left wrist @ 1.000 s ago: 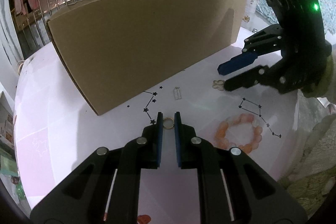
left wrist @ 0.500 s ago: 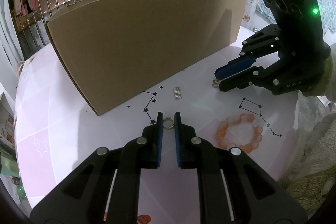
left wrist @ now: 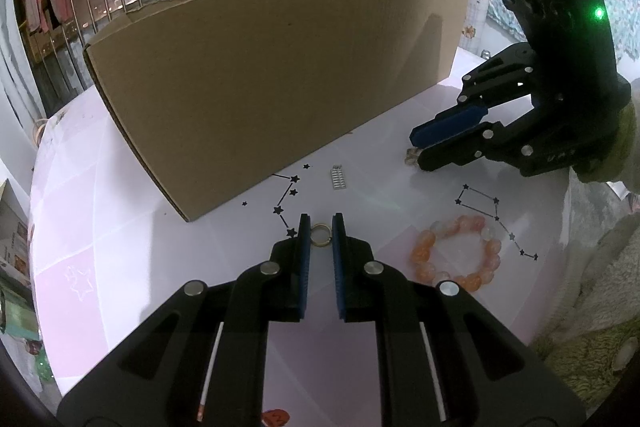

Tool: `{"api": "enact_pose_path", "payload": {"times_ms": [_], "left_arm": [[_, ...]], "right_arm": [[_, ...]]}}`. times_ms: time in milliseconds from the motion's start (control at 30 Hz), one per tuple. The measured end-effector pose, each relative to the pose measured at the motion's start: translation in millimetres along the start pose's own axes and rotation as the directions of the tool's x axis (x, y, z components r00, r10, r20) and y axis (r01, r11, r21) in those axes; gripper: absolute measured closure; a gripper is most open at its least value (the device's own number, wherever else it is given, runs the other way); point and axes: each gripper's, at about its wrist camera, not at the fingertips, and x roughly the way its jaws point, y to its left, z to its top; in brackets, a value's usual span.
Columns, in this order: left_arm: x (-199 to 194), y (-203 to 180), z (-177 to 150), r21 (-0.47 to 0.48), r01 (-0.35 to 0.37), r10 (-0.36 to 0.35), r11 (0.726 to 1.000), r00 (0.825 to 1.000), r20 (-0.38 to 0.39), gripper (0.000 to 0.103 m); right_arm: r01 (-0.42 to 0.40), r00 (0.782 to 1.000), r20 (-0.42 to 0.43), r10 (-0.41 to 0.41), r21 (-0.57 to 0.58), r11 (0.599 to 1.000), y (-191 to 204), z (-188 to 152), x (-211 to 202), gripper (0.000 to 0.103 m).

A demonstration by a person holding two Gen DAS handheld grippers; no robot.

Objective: Organize jewelry
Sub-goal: 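Carry the ring in the left gripper over the box while the right carries the charm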

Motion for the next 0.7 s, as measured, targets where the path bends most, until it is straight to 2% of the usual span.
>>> {"api": "enact_pose_path", "payload": {"times_ms": [267,700], "left_arm": [[0,-4,3,0.009,-0.012,0.012,1.0,1.0,-0.006,0.094],[-18,-14,4,0.01,-0.037,0.037,0.999,0.999,0.03,0.094]], "right_arm": [[0.007,1.0,0.025,-0.007,0.006,1.0,0,2,-6,0.087],[0.031,0.998,0.054,-0.031,-0.006,1.0,4,-3,-21,0.087]]}}
